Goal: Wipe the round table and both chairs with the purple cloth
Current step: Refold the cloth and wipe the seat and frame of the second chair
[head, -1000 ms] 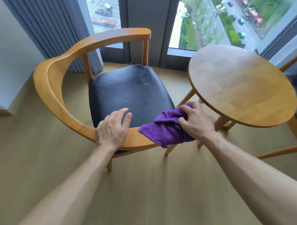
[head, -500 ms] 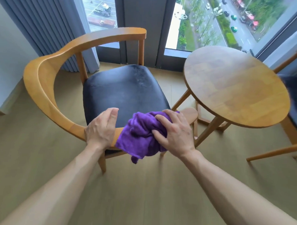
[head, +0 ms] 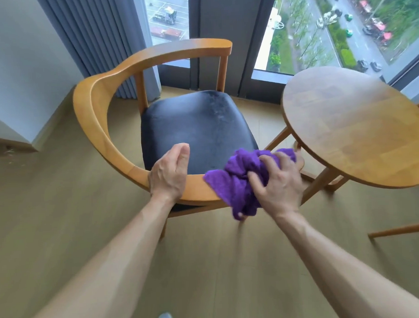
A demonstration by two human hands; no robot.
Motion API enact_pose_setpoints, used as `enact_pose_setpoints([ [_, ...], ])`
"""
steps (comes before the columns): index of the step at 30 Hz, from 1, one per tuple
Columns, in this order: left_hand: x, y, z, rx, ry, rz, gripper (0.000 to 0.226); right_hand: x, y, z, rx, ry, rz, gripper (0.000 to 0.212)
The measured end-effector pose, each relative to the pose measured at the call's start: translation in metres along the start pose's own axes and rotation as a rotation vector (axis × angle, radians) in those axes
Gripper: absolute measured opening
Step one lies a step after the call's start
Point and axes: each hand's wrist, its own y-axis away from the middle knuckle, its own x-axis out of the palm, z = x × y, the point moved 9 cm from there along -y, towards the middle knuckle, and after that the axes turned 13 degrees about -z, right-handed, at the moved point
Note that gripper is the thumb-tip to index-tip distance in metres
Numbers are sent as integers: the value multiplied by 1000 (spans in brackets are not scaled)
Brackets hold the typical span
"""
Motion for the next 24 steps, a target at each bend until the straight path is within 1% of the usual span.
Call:
enact_pose_setpoints([
  [2, -1, -2, 1, -24, 48, -5, 73, 7, 22, 48, -71, -52, 18, 46],
  [5, -6, -3, 4, -86, 141, -40, 71, 23, 56, 116, -136, -85, 81, 48],
  [7, -11, -4, 8, -123, 183, -76, 71, 30, 61, 134, -143, -92, 113, 48],
  [8, -13, -4, 10, -135, 199, -88, 72, 31, 59, 133, -163, -100, 128, 48],
  [10, -14, -3, 10, -128, 197, -86, 72, 28, 53, 120, -274, -116, 159, 48],
  [12, -11, -2, 8, -75, 129, -66, 72, 21, 40, 92, -365, -131, 179, 48],
  [13, -9, -1, 6, -38, 76, -46, 71, 16, 31, 71, -366, -127, 175, 48],
  [16, 3, 3, 4, 33, -128, 21, 61, 4, -3, 2, -257, -101, 198, 46],
  [18, 10, 3, 4, 38, -201, 57, 57, 0, -22, -29, -176, -84, 224, 41],
  [21, 9, 0, 8, 8, -175, 38, 59, 5, -35, -36, -131, -47, 249, 36],
  [24, 6, -1, 9, 33, -144, 3, 63, 8, -31, -20, -69, 42, 211, 36],
])
